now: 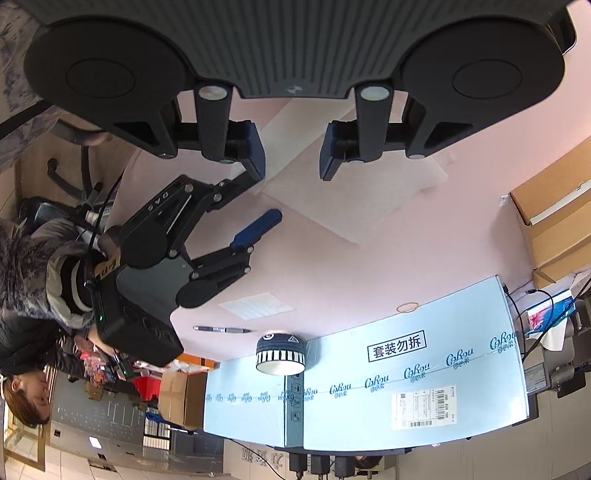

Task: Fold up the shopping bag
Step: 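Open both tools and release the folded bag onto the table, then pinch the bag edge with the right tool and lift it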

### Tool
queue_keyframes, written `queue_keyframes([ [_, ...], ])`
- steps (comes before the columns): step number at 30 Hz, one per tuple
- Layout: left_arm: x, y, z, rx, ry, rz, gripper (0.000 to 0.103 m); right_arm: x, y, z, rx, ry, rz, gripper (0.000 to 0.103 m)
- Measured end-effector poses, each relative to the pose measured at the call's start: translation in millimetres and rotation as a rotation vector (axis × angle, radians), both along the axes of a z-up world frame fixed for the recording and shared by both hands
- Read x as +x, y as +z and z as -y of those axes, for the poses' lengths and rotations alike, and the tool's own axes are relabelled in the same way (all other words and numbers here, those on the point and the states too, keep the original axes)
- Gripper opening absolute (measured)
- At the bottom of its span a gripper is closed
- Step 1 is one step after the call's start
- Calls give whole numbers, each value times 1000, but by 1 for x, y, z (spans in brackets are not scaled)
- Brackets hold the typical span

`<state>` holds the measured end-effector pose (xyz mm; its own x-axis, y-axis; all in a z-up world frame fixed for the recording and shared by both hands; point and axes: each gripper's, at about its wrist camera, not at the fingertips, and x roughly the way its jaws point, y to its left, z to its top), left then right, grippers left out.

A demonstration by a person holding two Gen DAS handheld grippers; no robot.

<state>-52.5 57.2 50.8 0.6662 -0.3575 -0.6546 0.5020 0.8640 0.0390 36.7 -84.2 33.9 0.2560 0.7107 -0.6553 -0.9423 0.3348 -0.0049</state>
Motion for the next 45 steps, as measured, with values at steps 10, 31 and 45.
queue_keyframes([
  [10, 12, -31, -11, 76, 39, -48, 31, -32, 0, -11, -61, 35, 243, 47],
  [31, 50, -26, -44, -77, -27, -284, 33, -117, -29, -8, -427, 500, 979, 41],
  [45, 58, -26, -55, -148, -62, -324, 33, -105, -38, -28, -505, 571, 999, 15],
])
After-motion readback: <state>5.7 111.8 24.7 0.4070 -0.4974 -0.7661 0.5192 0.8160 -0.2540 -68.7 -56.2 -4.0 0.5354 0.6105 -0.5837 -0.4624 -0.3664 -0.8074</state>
